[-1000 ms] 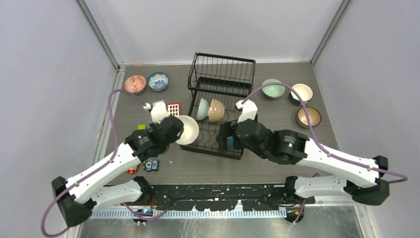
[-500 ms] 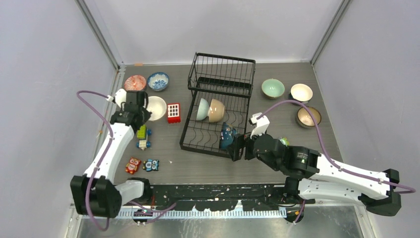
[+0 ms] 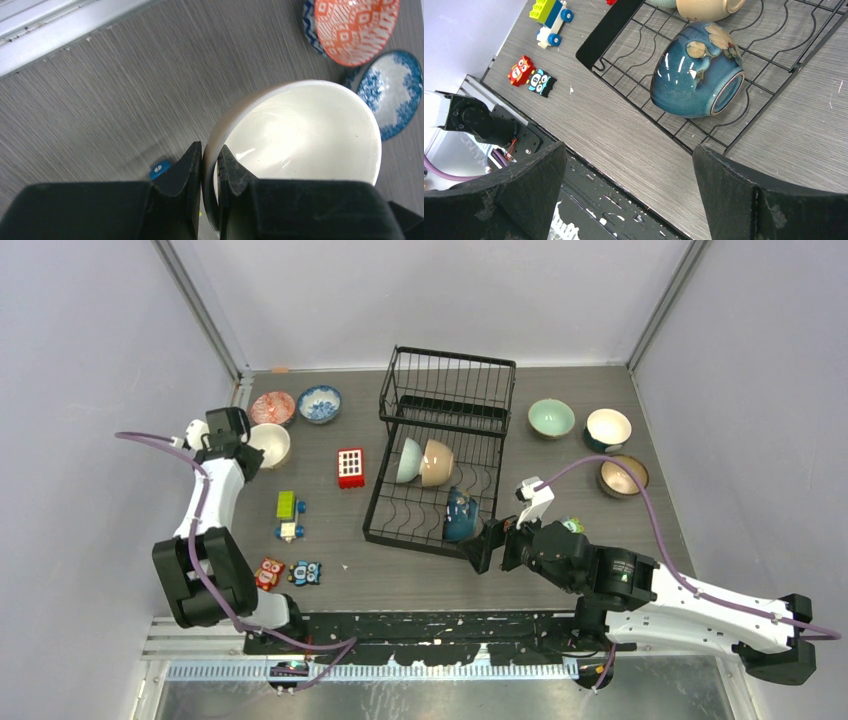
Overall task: Unload the bowls from the dish rack
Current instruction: Place the bowl at the center of the board, then pick up the bowl from the dish rack.
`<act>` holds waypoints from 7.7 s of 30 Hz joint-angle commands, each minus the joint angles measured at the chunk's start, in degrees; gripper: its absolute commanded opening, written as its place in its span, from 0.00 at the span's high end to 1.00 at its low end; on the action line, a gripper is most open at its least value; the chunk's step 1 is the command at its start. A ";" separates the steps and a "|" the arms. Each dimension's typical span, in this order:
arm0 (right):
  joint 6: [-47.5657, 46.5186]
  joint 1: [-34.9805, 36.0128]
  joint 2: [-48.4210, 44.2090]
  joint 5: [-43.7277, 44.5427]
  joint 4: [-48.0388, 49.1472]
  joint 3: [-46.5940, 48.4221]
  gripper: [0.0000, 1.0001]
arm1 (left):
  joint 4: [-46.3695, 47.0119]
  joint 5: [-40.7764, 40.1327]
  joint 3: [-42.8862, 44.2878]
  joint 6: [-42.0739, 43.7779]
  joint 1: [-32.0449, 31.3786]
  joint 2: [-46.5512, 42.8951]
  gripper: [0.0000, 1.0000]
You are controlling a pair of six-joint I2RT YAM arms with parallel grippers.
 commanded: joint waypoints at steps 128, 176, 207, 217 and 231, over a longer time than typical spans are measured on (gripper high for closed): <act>10.37 -20.15 14.76 4.75 3.38 1.97 0.01 | 13.63 15.22 -19.12 8.62 -54.64 -25.24 0.00; 15.60 -26.93 8.29 -0.70 5.90 -8.08 0.26 | 62.15 42.39 -22.03 -2.70 -55.77 4.19 0.37; 17.62 -29.56 11.01 -4.67 9.14 -10.22 0.38 | 76.74 46.38 -24.82 -9.93 -55.07 12.87 0.68; 17.65 -30.14 14.33 -5.86 10.88 -10.36 0.45 | 79.02 46.92 -25.25 -10.72 -55.09 13.90 0.85; 17.47 -30.40 17.99 -7.44 13.23 -10.82 0.50 | 83.18 48.56 -25.34 -12.17 -55.07 14.49 1.00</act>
